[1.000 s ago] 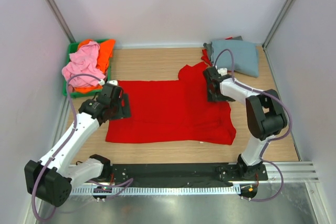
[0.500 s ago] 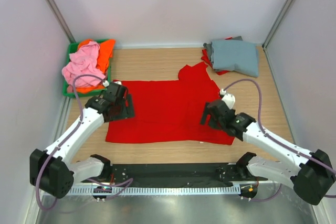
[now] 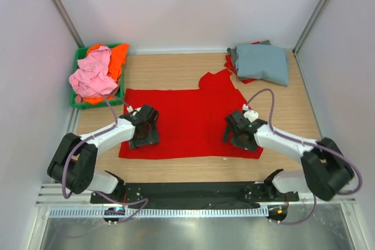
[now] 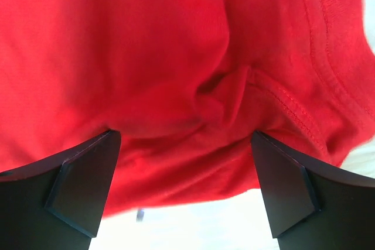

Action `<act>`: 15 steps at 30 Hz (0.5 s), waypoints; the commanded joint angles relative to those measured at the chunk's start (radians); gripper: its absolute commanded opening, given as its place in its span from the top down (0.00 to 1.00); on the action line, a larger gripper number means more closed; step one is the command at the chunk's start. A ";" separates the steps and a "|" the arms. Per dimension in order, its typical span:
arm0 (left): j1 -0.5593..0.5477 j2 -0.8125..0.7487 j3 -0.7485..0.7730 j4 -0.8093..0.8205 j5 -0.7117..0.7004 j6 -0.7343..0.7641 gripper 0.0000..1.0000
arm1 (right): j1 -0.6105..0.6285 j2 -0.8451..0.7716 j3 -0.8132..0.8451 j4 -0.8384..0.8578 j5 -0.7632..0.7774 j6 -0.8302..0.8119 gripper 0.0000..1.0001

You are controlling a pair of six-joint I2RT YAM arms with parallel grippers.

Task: Fold and stack the t-shirts
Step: Fold the tshirt

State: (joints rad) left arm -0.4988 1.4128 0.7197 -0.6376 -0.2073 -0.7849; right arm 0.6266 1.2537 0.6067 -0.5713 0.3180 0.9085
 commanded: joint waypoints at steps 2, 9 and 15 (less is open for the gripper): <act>-0.087 0.037 -0.089 0.072 -0.015 -0.118 0.22 | -0.109 0.225 0.131 0.128 -0.075 -0.120 0.00; -0.386 -0.096 -0.183 0.013 0.009 -0.376 0.22 | -0.174 0.616 0.588 0.039 -0.118 -0.322 0.00; -0.830 -0.106 -0.053 0.050 0.002 -0.712 0.21 | -0.171 0.884 1.008 -0.050 -0.304 -0.565 0.01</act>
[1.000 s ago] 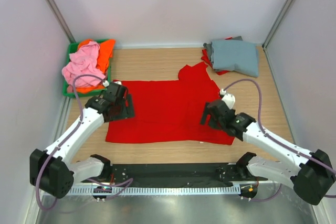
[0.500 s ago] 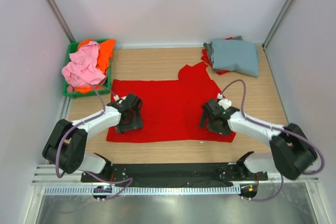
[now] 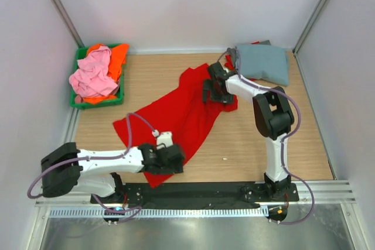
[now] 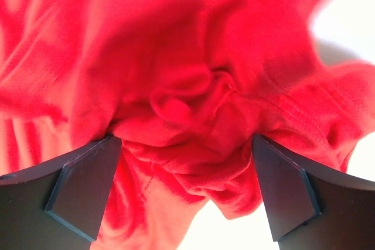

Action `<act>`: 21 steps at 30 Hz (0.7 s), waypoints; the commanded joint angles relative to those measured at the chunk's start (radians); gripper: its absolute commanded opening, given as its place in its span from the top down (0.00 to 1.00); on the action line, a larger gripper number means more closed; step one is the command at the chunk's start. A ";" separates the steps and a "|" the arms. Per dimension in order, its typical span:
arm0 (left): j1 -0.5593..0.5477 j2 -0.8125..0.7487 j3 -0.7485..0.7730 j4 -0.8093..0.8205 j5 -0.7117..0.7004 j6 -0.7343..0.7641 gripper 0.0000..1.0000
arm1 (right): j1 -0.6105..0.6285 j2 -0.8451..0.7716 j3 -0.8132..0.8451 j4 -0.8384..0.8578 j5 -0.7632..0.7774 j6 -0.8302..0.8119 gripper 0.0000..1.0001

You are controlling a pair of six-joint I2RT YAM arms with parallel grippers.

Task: Fold and stack the t-shirts
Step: Fold the tshirt

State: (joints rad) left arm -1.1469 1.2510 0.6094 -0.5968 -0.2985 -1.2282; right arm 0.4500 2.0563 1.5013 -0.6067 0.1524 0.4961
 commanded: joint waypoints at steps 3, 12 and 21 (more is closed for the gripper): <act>-0.311 0.221 0.287 0.015 0.102 -0.252 0.19 | 0.006 0.165 0.284 -0.091 -0.139 -0.246 0.01; -0.341 0.315 0.752 -0.278 -0.054 -0.059 0.16 | 0.003 0.087 0.496 -0.245 0.199 -0.361 0.00; 0.025 -0.100 0.537 -0.430 -0.113 0.119 0.11 | -0.069 -0.260 0.076 -0.079 -0.131 -0.107 0.00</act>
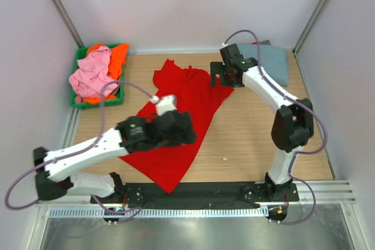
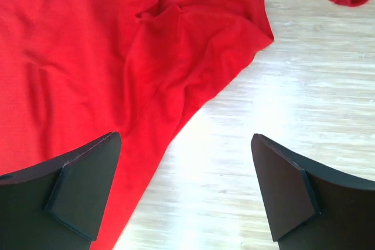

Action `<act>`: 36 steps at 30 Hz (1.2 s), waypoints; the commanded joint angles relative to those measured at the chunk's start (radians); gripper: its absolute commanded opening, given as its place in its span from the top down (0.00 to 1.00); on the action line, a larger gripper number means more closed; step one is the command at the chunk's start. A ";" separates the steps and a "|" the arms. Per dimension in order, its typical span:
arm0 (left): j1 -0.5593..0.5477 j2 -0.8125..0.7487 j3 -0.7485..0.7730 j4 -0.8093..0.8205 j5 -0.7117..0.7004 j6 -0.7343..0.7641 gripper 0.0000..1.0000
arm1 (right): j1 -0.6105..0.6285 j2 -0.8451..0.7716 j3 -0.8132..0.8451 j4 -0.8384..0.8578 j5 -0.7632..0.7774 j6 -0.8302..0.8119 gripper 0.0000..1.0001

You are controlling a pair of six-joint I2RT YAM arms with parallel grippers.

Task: Fold and stack the t-shirts
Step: Fold the tshirt

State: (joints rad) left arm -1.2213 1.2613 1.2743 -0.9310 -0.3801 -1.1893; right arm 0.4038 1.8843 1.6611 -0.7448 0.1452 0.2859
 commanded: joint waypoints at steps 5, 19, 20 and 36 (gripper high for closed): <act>0.177 -0.209 -0.248 -0.074 -0.049 0.108 0.11 | -0.023 -0.162 -0.283 0.169 -0.176 0.127 0.00; 0.177 -0.062 -0.635 0.391 0.066 -0.058 0.15 | -0.075 0.264 0.060 0.255 -0.245 0.053 0.03; 0.177 -0.044 -0.633 0.402 0.063 -0.046 0.15 | -0.077 0.283 0.062 0.257 -0.243 0.050 0.03; 0.540 0.015 -0.642 0.376 0.102 0.266 0.11 | -0.080 -0.184 -0.893 0.511 -0.183 0.424 0.00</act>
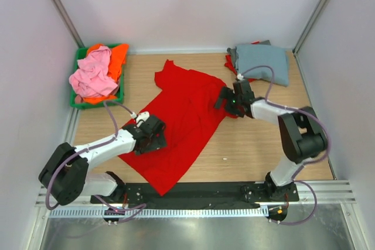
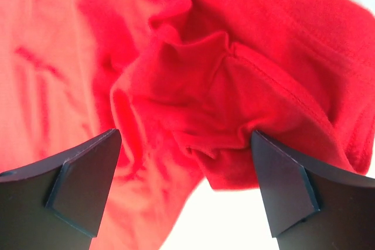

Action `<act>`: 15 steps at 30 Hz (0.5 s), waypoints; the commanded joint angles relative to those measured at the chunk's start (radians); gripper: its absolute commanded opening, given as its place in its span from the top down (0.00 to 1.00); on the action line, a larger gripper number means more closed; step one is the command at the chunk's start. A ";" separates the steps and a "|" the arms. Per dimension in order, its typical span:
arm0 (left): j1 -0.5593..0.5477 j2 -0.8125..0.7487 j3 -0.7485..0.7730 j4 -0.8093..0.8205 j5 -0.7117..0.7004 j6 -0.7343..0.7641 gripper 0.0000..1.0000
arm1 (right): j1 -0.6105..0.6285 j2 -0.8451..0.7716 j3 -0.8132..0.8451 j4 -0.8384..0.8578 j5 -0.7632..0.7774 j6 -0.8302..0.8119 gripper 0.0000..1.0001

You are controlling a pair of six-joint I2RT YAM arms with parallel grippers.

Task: Fold and stack the t-shirts
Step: Fold the tshirt

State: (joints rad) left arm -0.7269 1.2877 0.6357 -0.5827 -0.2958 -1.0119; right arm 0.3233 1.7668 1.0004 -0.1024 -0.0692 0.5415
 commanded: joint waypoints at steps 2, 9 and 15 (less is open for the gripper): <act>0.073 0.030 0.013 0.053 0.017 0.127 0.11 | -0.001 -0.157 -0.348 -0.102 -0.016 0.233 0.00; 0.182 0.264 0.159 0.077 0.018 0.268 0.11 | 0.043 -0.793 -0.648 -0.355 0.046 0.469 0.00; 0.237 0.449 0.356 0.073 0.035 0.383 0.12 | 0.060 -1.253 -0.564 -0.725 0.065 0.519 0.00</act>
State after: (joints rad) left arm -0.5186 1.6478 0.9417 -0.5518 -0.2584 -0.7212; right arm 0.3790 0.6060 0.3687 -0.5667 -0.0357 1.0000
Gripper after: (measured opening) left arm 0.881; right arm 0.995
